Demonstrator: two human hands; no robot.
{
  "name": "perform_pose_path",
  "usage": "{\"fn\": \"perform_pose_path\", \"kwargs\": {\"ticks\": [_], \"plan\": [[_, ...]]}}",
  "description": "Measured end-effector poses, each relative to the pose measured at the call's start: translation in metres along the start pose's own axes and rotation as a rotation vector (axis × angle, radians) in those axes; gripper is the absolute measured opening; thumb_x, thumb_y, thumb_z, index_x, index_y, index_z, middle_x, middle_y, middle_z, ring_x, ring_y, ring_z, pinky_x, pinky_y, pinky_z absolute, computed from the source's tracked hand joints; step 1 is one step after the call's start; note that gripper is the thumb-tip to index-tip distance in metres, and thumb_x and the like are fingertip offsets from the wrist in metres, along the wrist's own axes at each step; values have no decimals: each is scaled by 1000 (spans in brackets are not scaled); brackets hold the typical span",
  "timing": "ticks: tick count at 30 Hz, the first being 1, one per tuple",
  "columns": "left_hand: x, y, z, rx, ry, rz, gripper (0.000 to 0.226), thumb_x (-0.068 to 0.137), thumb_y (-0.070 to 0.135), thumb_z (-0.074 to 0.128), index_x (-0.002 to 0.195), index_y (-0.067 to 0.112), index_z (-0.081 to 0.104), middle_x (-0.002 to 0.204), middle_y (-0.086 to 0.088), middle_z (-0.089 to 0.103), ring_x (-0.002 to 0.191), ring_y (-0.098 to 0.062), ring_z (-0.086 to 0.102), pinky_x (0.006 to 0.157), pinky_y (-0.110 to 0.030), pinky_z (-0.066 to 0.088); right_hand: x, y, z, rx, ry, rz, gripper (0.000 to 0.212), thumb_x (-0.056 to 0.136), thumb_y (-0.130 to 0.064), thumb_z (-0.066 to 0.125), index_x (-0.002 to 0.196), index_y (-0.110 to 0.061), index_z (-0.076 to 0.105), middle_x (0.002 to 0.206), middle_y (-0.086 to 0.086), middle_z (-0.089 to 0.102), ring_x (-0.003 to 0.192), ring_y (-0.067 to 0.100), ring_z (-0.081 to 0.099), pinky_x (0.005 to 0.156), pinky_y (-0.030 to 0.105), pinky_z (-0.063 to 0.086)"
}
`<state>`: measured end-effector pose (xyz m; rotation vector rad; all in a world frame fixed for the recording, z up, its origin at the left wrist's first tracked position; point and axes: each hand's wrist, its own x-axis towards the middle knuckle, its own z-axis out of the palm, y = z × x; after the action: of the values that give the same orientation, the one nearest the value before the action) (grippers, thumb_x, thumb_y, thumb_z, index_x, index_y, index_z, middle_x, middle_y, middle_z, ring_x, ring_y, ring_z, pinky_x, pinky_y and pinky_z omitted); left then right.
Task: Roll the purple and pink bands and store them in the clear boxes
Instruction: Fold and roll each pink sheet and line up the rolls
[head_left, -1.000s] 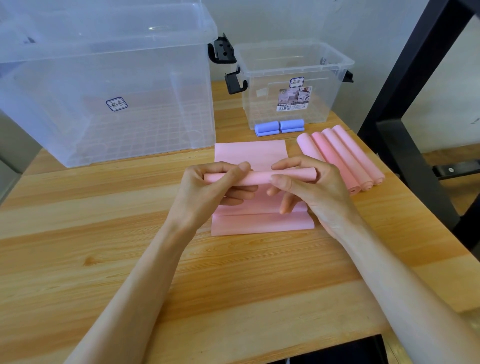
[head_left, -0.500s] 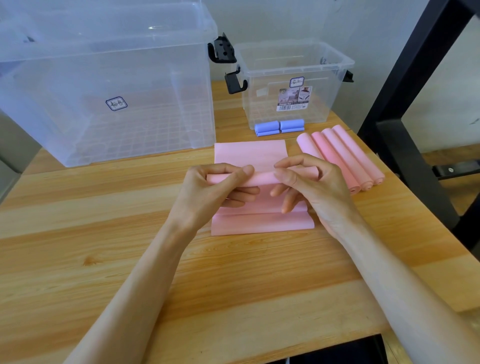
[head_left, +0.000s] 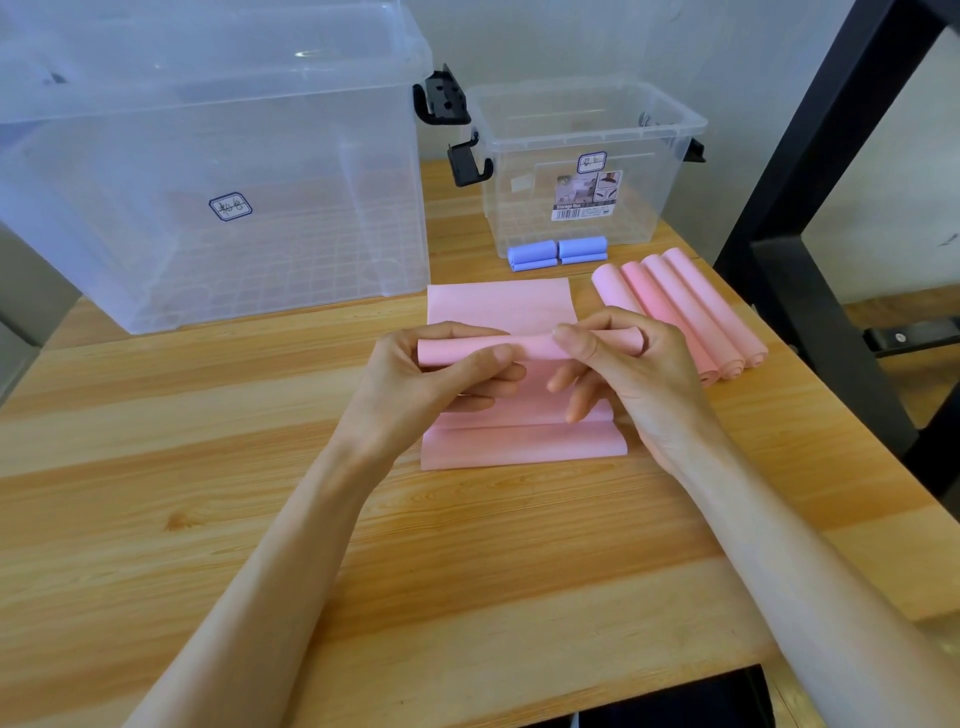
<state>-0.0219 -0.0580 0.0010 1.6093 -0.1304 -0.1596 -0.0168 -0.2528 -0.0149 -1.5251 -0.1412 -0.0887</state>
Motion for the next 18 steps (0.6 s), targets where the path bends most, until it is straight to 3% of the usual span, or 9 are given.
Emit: {"fn": "perform_pose_path", "kwargs": {"ticks": [7, 14, 18], "plan": [[1, -1, 1, 27, 30, -8, 20, 87, 25, 70, 97, 8, 75, 86, -6, 78, 84, -17, 75, 74, -23, 59, 0, -2, 0, 26, -23, -14, 33, 75, -26, 76, 103, -9, 68, 73, 11, 74, 45, 21, 62, 48, 28, 52], [0, 1, 0, -38, -5, 8, 30, 76, 18, 76, 105, 11, 72, 89, -9, 77, 82, -16, 75, 73, -24, 59, 0, 0, 0, 18, -5, -21, 33, 75, -28, 75, 82, 2, 65, 66, 12, 71, 40, 22, 59, 44, 25, 48], [1, 0, 0, -2, 0, 21, 23, 81, 17, 74, 100, 5, 73, 87, -9, 77, 80, -16, 75, 68, -22, 57, 0, 1, 0, 31, -3, -1, 32, 74, -32, 74, 79, -2, 65, 63, 13, 70, 38, 22, 57, 42, 24, 47]]}}
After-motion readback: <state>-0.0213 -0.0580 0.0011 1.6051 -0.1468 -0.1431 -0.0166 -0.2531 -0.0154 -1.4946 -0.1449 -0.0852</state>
